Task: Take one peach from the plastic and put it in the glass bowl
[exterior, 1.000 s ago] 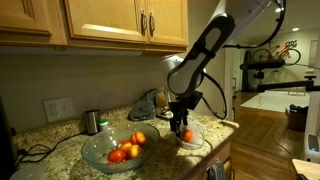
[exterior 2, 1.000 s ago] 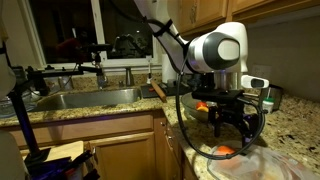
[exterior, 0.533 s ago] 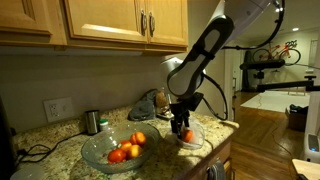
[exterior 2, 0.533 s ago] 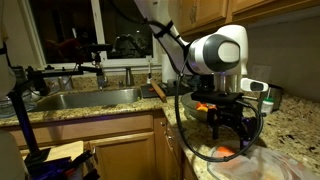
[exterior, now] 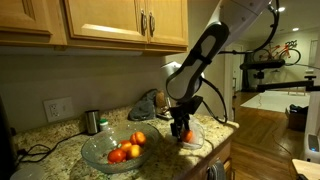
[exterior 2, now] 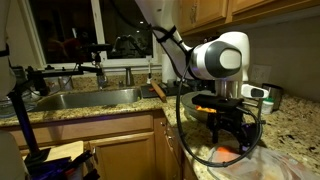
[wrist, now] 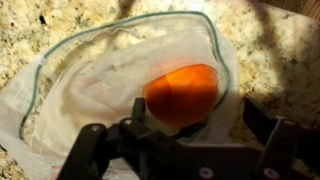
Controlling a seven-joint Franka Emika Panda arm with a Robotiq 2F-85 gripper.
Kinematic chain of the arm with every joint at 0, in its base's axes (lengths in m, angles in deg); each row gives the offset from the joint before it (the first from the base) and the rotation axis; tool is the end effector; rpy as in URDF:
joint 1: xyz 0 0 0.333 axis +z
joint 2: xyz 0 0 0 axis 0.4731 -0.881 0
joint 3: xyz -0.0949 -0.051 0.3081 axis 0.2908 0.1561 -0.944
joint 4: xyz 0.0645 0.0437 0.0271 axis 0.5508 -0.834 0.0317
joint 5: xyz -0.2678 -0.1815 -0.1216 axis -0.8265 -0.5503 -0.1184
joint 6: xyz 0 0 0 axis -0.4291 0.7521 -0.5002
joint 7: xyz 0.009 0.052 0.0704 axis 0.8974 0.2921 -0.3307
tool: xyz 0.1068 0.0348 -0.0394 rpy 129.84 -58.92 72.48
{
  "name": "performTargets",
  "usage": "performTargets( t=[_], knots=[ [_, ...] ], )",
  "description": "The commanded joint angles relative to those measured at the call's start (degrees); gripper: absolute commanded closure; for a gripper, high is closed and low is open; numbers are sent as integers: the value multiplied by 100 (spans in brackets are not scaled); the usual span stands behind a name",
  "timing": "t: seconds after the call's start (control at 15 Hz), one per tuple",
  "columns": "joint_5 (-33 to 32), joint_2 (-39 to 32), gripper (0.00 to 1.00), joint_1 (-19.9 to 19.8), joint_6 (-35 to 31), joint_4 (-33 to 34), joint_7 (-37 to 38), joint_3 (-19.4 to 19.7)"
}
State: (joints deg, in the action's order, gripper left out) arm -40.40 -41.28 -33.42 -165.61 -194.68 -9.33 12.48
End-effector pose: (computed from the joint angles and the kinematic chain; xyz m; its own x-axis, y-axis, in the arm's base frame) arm 0.5485 -0.1198 0.2826 0.9960 -0.0210 -0.0868 -0.0052 -0.9841 0.1775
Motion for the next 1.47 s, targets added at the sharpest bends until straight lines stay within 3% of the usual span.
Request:
performTargets(
  t=[0.0,1.4],
  knots=[
    [98,-26,0,-57,298,141,-124,-21],
    [50,-29,0,-106,1015,327,-54,32]
  ],
)
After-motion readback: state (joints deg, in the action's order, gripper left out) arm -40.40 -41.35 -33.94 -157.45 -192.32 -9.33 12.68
